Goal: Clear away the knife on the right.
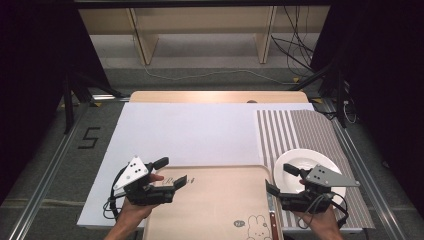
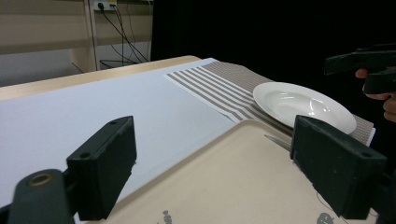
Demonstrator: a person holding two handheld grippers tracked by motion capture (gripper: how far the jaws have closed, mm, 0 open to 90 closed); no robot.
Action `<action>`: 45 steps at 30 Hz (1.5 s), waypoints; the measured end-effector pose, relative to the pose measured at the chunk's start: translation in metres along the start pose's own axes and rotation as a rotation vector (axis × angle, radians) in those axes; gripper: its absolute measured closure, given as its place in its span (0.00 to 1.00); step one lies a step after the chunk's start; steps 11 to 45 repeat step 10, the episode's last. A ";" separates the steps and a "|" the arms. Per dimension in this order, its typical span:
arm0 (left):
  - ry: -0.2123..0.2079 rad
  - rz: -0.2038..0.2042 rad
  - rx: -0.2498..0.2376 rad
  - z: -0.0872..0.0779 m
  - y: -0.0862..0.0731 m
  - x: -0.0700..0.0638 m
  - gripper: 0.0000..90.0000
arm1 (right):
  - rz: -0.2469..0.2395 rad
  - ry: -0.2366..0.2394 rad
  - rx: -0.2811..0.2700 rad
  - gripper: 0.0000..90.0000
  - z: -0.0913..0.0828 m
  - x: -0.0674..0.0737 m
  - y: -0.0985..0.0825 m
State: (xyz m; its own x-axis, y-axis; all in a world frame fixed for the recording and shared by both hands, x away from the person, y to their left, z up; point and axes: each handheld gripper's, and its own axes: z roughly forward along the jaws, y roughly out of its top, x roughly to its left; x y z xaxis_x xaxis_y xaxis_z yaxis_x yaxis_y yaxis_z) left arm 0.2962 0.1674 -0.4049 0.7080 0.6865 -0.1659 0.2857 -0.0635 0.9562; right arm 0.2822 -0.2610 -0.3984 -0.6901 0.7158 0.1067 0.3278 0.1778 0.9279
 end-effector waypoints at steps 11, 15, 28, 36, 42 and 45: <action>0.001 -0.003 0.000 0.000 0.000 0.000 0.16 | 0.003 -0.004 0.001 0.18 0.000 -0.001 0.000; 0.001 -0.003 0.000 0.000 0.000 0.000 0.16 | 0.003 -0.004 0.001 0.18 0.000 -0.001 0.000; 0.001 -0.003 0.000 0.000 0.000 0.000 0.16 | 0.003 -0.004 0.001 0.18 0.000 -0.001 0.000; 0.001 -0.003 0.000 0.000 0.000 0.000 0.16 | 0.003 -0.004 0.001 0.18 0.000 -0.001 0.000; 0.001 -0.003 0.000 0.000 0.000 0.000 0.16 | 0.003 -0.004 0.001 0.18 0.000 -0.001 0.000; 0.001 -0.003 0.000 0.000 0.000 0.000 0.16 | 0.003 -0.004 0.001 0.18 0.000 -0.001 0.000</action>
